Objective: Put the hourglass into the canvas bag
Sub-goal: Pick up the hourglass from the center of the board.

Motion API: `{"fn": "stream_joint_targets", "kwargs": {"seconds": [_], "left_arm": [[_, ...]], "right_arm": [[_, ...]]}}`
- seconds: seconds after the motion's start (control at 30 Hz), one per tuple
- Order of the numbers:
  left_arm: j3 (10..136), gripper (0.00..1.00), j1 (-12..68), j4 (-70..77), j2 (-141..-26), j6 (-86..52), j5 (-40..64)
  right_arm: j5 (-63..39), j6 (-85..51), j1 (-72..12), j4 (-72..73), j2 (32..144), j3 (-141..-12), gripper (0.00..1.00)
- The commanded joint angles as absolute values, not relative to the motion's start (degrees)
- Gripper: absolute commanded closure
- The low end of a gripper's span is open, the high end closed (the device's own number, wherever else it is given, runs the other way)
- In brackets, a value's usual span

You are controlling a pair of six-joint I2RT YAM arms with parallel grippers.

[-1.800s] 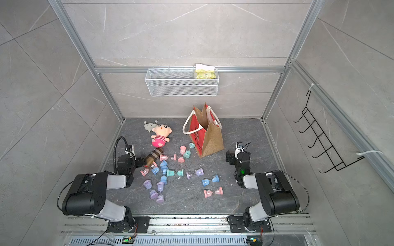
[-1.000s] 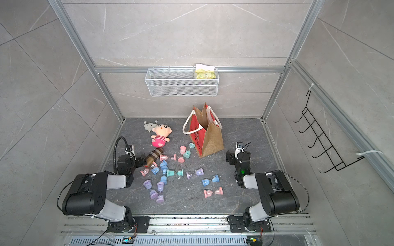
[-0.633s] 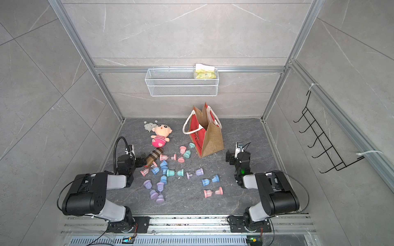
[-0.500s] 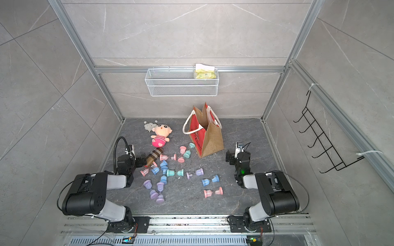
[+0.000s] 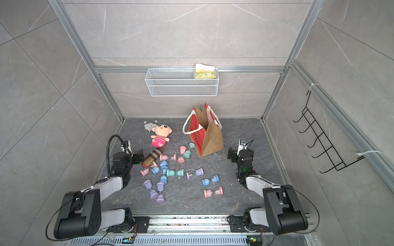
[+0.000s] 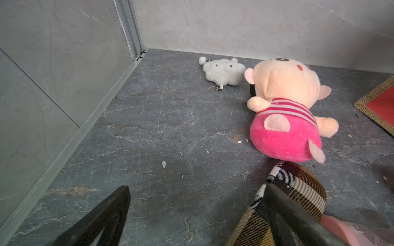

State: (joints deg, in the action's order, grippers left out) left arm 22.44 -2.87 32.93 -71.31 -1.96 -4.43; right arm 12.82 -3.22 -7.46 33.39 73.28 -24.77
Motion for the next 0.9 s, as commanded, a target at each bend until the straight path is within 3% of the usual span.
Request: {"fn": "stream_joint_targets", "kwargs": {"seconds": [0.0, 0.27, 0.4, 0.87], "left_arm": [[25.93, 0.00, -3.08, 23.90, -64.87, -4.38, -4.95], [35.52, 0.00, -3.08, 4.32, -53.97, -23.40, -5.66], [35.08, 0.00, -3.07, 1.07, -49.95, -33.63, -7.64], [36.07, 0.00, -1.75, -6.56, -43.46, -36.73, 6.01]], "right_arm": [[11.48, -8.80, -7.47, 20.00, 68.16, -30.25, 0.01], [12.66, -27.09, -7.39, -6.13, 64.30, -42.83, 0.00], [9.60, -29.99, -7.25, -13.84, 63.22, -45.02, 0.00], [4.63, -32.43, -12.39, -35.73, 63.19, -53.47, 0.00]]}}
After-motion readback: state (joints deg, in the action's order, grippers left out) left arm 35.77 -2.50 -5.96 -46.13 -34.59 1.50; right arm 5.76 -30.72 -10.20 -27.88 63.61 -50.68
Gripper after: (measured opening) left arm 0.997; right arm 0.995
